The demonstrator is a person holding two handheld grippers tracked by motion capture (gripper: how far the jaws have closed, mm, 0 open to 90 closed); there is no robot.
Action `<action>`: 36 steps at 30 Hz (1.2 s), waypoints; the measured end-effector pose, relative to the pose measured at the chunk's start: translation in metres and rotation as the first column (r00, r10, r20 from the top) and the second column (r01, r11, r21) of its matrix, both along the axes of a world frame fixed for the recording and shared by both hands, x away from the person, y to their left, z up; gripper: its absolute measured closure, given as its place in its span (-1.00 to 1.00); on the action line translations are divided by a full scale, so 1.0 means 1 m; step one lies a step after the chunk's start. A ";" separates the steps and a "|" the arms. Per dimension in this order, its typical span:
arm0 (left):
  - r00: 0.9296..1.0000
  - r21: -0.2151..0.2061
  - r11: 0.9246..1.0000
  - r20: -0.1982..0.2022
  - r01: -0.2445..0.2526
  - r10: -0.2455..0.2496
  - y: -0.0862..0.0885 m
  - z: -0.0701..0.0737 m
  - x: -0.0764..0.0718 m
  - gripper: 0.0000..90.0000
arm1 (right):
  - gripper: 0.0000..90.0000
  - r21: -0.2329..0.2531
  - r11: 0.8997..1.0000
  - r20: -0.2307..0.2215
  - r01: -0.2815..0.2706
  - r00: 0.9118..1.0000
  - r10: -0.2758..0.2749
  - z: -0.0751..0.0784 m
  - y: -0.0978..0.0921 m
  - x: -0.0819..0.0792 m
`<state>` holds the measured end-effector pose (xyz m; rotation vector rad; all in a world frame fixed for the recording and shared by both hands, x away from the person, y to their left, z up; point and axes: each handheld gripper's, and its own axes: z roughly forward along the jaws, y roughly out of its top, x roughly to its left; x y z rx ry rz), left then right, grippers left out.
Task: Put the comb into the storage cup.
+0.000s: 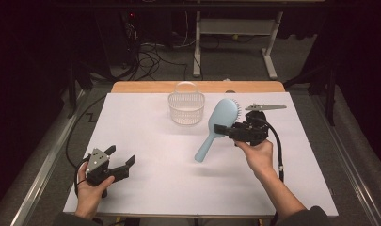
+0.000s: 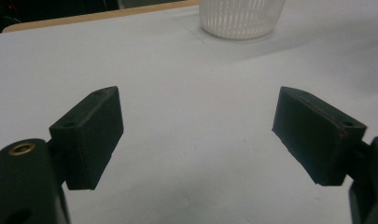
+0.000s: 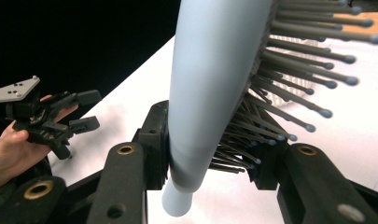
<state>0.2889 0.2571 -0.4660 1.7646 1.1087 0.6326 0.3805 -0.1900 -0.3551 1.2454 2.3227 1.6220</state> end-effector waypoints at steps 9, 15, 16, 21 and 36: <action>1.000 -0.013 1.000 0.000 0.001 -0.001 0.000 -0.002 0.000 -0.61 | 0.29 -0.010 1.000 0.010 0.001 1.000 -0.001 0.010 0.006 0.009; 1.000 -0.016 1.000 -0.007 0.001 -0.001 0.001 -0.003 0.001 -0.61 | 0.29 -0.018 1.000 0.016 0.002 1.000 -0.002 0.015 0.009 0.014; 1.000 -0.019 1.000 -0.007 0.001 -0.001 0.001 -0.003 0.001 -0.61 | 0.29 -0.017 1.000 0.012 0.005 1.000 -0.005 0.016 0.009 0.016; 1.000 -0.021 1.000 -0.010 0.002 -0.003 0.001 -0.003 0.002 -0.61 | 0.29 -0.005 1.000 0.008 0.020 1.000 -0.019 0.019 0.009 0.023; 1.000 -0.020 1.000 -0.009 0.000 0.000 0.001 -0.004 0.002 -0.60 | 0.29 -0.037 0.998 0.031 0.045 0.999 -0.044 0.035 0.016 0.040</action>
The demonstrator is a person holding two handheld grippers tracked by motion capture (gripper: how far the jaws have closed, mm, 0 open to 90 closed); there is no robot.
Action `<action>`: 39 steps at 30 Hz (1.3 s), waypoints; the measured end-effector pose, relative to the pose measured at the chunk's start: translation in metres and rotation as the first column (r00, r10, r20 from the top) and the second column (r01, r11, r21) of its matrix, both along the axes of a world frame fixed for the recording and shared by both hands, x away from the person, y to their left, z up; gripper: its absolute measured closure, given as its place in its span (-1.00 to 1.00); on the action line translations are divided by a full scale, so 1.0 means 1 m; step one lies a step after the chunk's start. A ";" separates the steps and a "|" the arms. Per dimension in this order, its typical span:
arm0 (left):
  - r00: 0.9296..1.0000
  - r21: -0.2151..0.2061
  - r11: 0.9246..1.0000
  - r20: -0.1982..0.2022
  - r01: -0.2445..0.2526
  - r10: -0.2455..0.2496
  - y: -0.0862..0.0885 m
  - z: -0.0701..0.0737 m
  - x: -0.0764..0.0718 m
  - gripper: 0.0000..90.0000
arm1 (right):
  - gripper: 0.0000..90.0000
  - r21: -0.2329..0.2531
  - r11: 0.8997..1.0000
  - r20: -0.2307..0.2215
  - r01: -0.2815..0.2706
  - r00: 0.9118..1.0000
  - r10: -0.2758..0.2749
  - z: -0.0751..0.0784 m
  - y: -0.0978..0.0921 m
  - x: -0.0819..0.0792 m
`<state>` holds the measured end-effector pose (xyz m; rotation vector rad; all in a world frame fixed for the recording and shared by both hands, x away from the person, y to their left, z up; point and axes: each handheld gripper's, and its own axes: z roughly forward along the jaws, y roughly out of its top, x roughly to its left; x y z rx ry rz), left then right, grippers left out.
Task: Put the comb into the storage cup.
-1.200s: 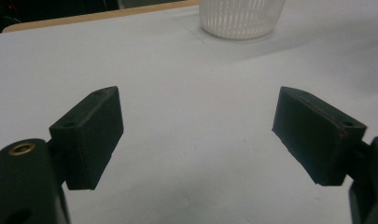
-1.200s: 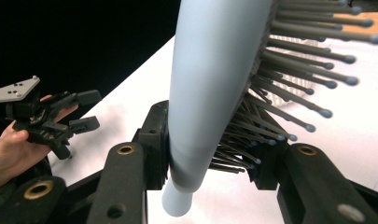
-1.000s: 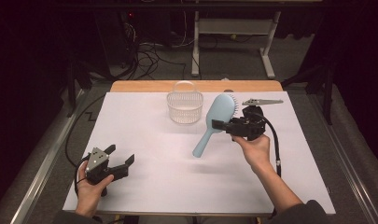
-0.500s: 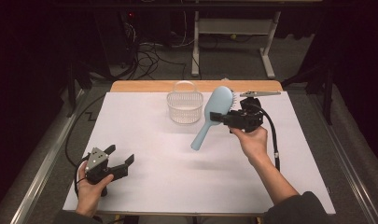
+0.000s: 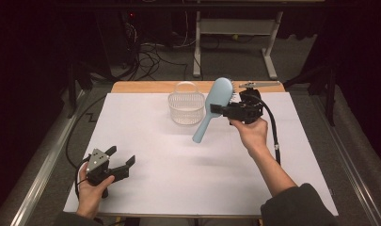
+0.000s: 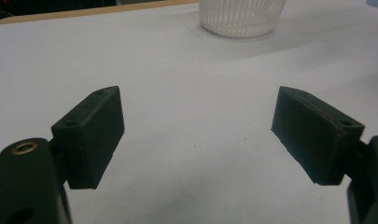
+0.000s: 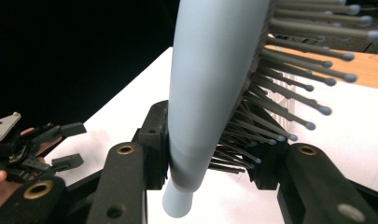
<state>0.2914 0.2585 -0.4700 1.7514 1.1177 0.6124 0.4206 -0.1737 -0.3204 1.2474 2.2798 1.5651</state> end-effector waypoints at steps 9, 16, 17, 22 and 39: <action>1.000 0.002 1.000 0.002 -0.001 0.001 -0.001 0.000 0.000 -0.59 | 0.29 -0.010 1.000 -0.002 0.009 1.000 -0.009 0.005 0.002 0.009; 1.000 0.002 1.000 0.002 0.000 0.000 -0.001 0.000 0.001 -0.59 | 0.29 -0.009 1.000 0.006 0.019 1.000 -0.019 0.013 0.004 0.015; 1.000 0.003 1.000 0.001 0.000 0.000 -0.001 0.000 0.001 -0.59 | 0.29 -0.008 1.000 0.003 0.023 1.000 -0.023 0.014 0.004 0.016; 1.000 0.004 1.000 -0.001 0.001 -0.001 -0.001 -0.001 0.001 -0.59 | 0.29 -0.012 1.000 0.006 0.025 1.000 -0.025 0.015 0.006 0.021; 1.000 0.004 1.000 -0.002 -0.001 0.001 -0.001 -0.001 0.001 -0.59 | 0.29 -0.017 0.998 0.009 0.055 0.998 -0.055 0.022 0.010 0.036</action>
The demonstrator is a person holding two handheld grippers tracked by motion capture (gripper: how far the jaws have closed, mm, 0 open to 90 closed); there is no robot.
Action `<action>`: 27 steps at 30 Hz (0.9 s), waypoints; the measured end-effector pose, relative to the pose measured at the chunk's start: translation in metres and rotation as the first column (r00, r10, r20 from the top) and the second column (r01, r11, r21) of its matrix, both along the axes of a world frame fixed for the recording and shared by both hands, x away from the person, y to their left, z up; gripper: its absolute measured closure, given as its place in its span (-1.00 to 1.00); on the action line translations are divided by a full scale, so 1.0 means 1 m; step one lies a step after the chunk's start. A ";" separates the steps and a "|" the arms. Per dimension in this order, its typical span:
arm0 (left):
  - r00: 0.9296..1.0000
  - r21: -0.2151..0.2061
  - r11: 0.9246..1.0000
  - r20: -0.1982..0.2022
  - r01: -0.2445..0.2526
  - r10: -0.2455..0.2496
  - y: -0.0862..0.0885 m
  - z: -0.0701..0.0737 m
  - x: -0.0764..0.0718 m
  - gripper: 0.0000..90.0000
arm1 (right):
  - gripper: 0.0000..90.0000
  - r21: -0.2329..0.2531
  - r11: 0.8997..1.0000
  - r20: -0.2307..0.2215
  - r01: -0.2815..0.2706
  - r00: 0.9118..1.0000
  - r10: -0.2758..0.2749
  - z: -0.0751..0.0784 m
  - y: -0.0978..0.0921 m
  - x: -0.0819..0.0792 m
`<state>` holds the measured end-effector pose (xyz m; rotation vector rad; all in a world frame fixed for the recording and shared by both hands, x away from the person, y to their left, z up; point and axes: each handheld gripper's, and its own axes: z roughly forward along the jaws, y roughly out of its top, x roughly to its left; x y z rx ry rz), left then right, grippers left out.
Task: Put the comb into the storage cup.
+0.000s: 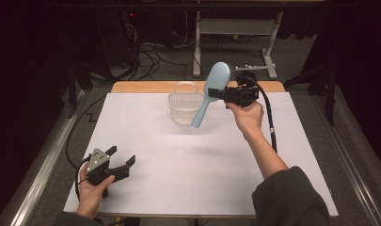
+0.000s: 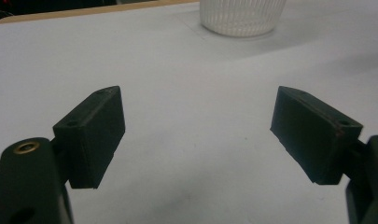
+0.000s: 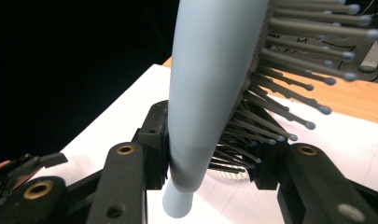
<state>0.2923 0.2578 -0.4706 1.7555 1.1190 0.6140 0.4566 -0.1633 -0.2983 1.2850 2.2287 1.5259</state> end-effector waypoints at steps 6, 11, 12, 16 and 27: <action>1.000 -0.001 1.000 0.000 0.001 -0.001 0.000 0.000 0.000 -0.58 | 0.29 0.001 1.000 0.011 0.011 1.000 -0.011 0.007 0.000 0.005; 1.000 -0.003 1.000 0.000 0.001 -0.001 0.000 0.000 0.000 -0.58 | 0.29 0.004 1.000 0.016 0.027 0.999 -0.027 0.011 0.000 0.010; 1.000 -0.003 1.000 -0.001 0.001 -0.001 0.000 0.000 0.000 -0.58 | 0.29 0.003 1.000 0.020 0.030 0.999 -0.030 0.011 0.000 0.011; 1.000 -0.004 1.000 -0.001 0.001 -0.001 0.000 0.000 0.000 -0.58 | 0.29 -0.007 0.999 0.018 0.040 0.999 -0.039 0.012 0.005 0.017; 1.000 -0.006 1.000 -0.001 0.007 -0.007 0.000 0.000 0.000 -0.58 | 0.29 -0.007 0.998 0.031 0.055 0.998 -0.055 0.016 0.020 0.029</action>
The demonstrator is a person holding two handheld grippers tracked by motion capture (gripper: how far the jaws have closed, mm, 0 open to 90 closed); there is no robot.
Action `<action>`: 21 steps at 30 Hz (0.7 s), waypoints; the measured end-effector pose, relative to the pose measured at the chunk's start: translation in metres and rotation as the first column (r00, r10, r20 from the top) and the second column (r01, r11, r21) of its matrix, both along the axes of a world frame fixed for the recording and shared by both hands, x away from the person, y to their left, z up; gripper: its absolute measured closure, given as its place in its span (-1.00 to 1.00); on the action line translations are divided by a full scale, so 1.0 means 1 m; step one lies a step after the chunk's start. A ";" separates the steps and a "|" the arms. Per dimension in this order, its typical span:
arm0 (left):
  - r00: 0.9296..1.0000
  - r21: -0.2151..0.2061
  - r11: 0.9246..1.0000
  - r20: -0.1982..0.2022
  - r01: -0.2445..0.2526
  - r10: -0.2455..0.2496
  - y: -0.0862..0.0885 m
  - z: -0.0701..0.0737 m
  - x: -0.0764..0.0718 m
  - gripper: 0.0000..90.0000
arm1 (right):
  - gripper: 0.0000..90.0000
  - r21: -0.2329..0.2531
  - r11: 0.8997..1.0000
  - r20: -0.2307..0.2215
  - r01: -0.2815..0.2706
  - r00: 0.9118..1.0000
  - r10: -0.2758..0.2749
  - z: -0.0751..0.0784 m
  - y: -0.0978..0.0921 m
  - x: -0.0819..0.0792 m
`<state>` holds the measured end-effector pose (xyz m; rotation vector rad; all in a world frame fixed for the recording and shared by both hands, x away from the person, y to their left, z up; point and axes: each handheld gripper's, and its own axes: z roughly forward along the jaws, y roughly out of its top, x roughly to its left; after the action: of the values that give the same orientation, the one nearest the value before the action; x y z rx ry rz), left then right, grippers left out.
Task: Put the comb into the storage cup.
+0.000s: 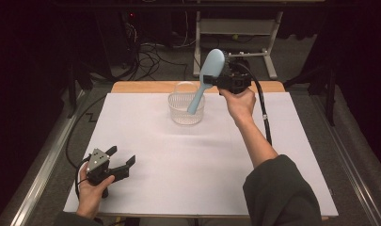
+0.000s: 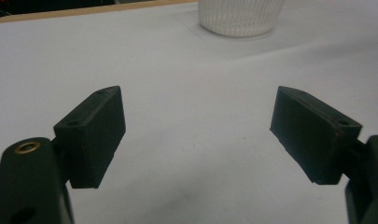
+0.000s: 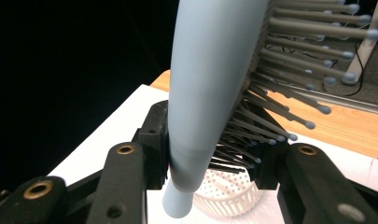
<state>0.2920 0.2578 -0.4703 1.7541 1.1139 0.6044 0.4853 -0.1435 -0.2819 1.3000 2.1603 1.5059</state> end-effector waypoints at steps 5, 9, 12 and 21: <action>1.000 -0.002 1.000 -0.002 0.003 -0.003 0.000 0.000 0.000 -0.58 | 0.29 -0.005 1.000 0.005 0.011 1.000 -0.011 0.004 0.006 0.005; 1.000 -0.002 1.000 -0.002 0.002 -0.002 0.000 0.000 0.000 -0.58 | 0.29 -0.013 1.000 0.010 0.020 1.000 -0.020 0.006 0.010 0.010; 1.000 -0.002 1.000 -0.002 0.003 -0.003 0.000 0.000 0.000 -0.58 | 0.29 -0.013 1.000 0.012 0.026 1.000 -0.025 0.006 0.013 0.012; 1.000 -0.003 1.000 -0.002 0.005 -0.005 0.000 0.000 0.000 -0.58 | 0.29 -0.014 0.999 0.012 0.039 0.999 -0.039 0.003 0.019 0.018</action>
<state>0.2919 0.2579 -0.4702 1.7553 1.1109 0.5980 0.5036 -0.1248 -0.2793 1.3184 2.1219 1.4774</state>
